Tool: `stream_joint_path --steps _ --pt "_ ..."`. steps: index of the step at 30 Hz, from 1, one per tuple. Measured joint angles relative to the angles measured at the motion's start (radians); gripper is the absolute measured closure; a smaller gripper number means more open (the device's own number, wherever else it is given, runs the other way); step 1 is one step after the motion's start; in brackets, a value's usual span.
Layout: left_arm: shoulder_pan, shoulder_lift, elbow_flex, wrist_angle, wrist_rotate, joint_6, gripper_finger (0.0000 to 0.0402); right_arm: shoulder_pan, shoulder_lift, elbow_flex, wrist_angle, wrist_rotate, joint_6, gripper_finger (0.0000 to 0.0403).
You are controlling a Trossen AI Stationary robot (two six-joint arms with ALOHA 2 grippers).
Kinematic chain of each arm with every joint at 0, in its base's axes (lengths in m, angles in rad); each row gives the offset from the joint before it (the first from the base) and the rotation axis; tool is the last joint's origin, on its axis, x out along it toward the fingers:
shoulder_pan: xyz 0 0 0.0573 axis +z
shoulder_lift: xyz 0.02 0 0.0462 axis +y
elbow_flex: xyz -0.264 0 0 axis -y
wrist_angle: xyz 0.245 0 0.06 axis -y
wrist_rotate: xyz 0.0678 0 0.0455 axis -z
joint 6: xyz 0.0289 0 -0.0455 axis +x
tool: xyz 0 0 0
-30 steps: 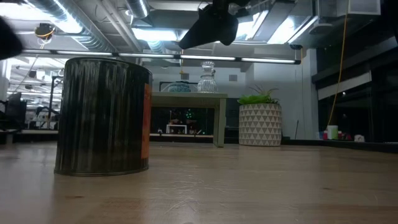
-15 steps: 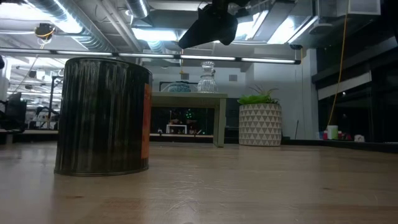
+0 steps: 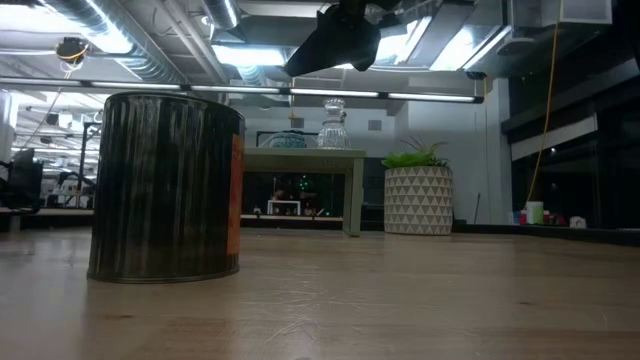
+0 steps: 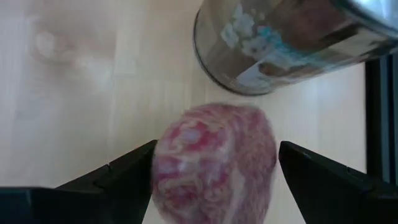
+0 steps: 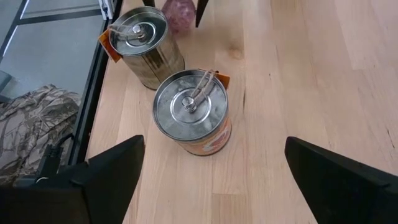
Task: Pick & Place candle stick holders
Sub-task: Put the red and yellow candle on the shelf
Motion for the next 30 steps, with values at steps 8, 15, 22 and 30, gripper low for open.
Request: stream_joint_path --steps 8,15,22,30 --pt "0.001 0.049 0.003 0.009 -0.003 -0.01 0.008 0.0 0.0 0.0 0.001 0.0 0.0 0.0013" --pt "0.02 0.047 0.003 0.009 -0.006 -0.021 0.0098 0.0 0.0 0.0 0.002 0.001 0.0 0.0013" --pt "0.023 0.049 0.0 0.004 -0.052 -0.029 0.0121 0.0 0.0 0.0 0.001 0.001 0.0 0.0013" --pt "0.03 -0.035 -0.002 -0.066 -0.068 -0.026 0.0176 0.0 0.0 0.0 0.001 0.0 0.0 0.0013"
